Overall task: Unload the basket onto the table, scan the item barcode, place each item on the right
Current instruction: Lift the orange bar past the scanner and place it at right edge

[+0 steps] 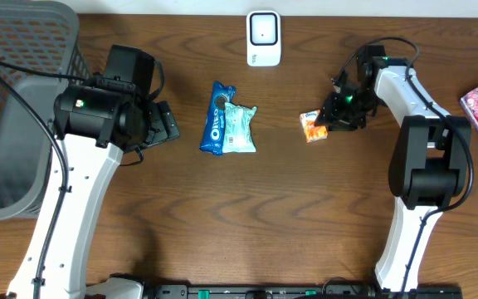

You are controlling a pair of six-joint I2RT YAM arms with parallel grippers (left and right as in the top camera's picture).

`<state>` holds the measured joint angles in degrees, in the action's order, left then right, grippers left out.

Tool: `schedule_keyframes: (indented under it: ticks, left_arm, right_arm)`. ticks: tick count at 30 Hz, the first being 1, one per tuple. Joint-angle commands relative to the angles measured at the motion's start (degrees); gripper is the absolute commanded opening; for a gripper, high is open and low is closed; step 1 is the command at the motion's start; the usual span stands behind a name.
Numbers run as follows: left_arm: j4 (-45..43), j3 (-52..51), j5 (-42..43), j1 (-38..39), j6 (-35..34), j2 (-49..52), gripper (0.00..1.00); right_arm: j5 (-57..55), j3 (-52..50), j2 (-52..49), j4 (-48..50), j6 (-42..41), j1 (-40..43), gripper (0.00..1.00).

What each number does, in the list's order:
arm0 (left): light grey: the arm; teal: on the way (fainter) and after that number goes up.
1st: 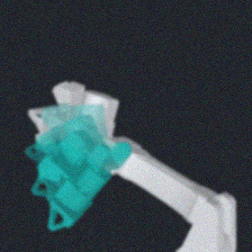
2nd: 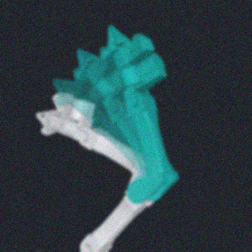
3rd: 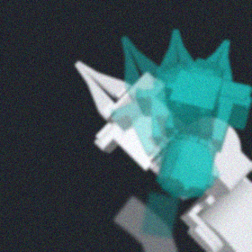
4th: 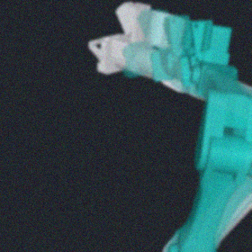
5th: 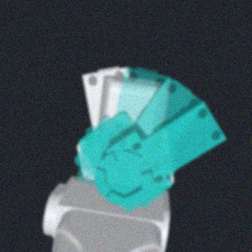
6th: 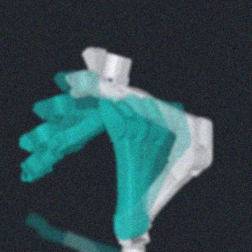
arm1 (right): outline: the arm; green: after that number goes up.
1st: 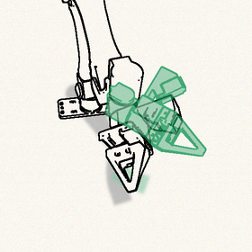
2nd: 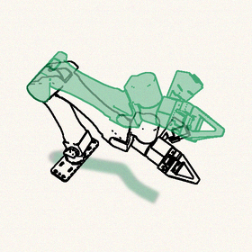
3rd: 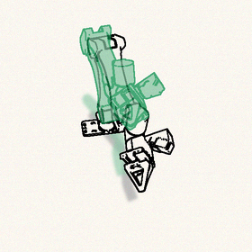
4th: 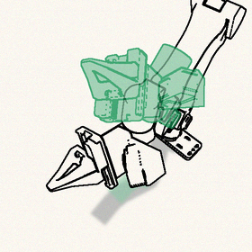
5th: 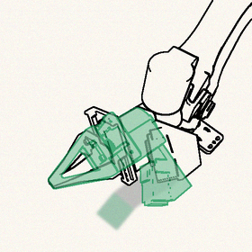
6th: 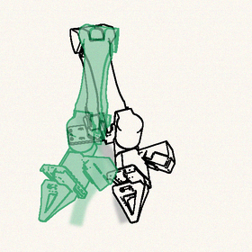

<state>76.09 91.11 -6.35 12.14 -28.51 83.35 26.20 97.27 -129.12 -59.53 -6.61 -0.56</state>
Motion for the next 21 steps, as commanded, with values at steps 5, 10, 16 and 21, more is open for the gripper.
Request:
schedule_keyframes:
  ticks: [5,10,16,21]
  left_arm:
    - [0.17,0.26,-0.35,-0.24,-0.31,-0.63,0.98]
    - [0.17,0.26,-0.35,-0.24,-0.31,-0.63,0.98]
    - [0.17,0.26,-0.35,-0.24,-0.28,-0.63,0.98]
    - [0.17,0.26,-0.35,-0.24,-0.31,-0.63,0.98]
  right_arm:
    - [7.39,3.32,-0.63,-0.7,5.35,1.81,0.39]
    - [4.39,1.84,-0.66,-1.14,10.1,0.24,0.51]
    - [-0.39,-5.64,-0.66,5.77,9.44,-1.36,0.41]
    - [-0.37,-8.09,-0.61,8.26,8.79,-1.46,0.01]
